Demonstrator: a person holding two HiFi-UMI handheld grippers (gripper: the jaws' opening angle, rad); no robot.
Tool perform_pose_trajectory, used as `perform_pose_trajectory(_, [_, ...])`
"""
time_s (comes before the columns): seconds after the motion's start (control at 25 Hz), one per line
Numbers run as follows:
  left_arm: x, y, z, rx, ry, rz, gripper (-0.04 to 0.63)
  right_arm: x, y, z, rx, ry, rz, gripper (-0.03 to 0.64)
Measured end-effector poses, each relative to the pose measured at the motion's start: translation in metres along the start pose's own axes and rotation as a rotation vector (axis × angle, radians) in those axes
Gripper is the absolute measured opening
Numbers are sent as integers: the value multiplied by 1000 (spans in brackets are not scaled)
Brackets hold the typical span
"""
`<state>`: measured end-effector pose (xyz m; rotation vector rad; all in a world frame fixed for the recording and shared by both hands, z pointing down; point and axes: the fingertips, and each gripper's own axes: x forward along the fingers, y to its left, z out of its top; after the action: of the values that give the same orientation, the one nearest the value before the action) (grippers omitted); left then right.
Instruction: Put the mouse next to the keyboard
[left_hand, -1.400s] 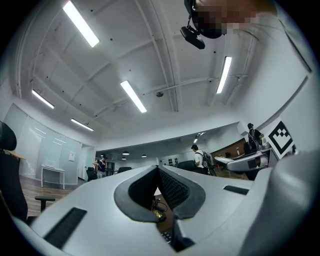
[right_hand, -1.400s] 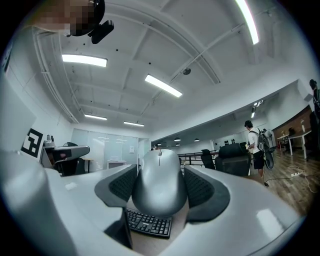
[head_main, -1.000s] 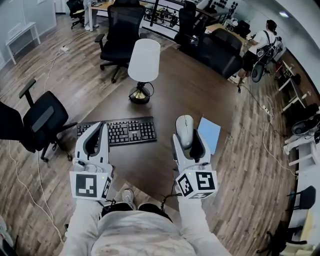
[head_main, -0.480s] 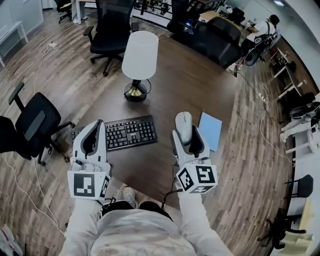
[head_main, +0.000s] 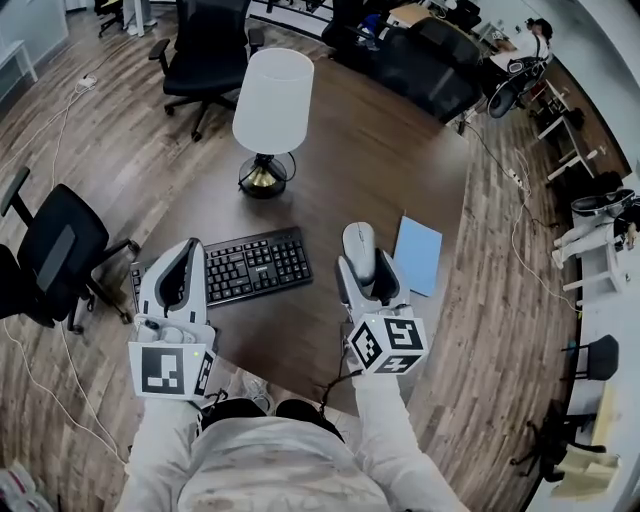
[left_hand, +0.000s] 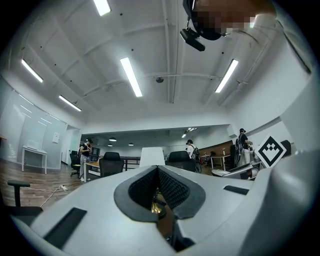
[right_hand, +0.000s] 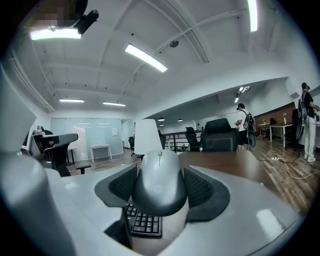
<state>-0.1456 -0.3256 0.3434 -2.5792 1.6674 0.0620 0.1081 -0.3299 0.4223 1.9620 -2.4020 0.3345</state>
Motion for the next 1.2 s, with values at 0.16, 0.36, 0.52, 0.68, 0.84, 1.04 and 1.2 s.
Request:
perform_pose_trajectory(0.16, [5, 1, -7, -12, 15, -14, 3, 11, -9, -20, 16, 55, -15, 307])
perform_pose_trajectory(0.36, [10, 6, -16, -21, 33, -13, 3, 24, -16, -50, -3, 130, -24, 307])
perform_pose_trajectory(0.52, [11, 12, -25, -28, 46, -8, 3, 34, -20, -73, 1, 177, -30, 307])
perform_pose_trajectory(0.68, [11, 20, -32, -33, 60, -2, 5, 47, -26, -94, 19, 221, -42, 307])
perform_pose_trajectory(0.84, [9, 27, -37, -37, 70, 9, 5, 56, -33, -115, 12, 271, -56, 307])
perform_pose_trajectory(1.04, [6, 35, -44, -43, 83, 22, 5, 66, -44, -142, 9, 334, -78, 307])
perform_pose_trajectory(1.2, [4, 41, -49, -46, 92, 33, 5, 73, -52, -162, 14, 382, -95, 307])
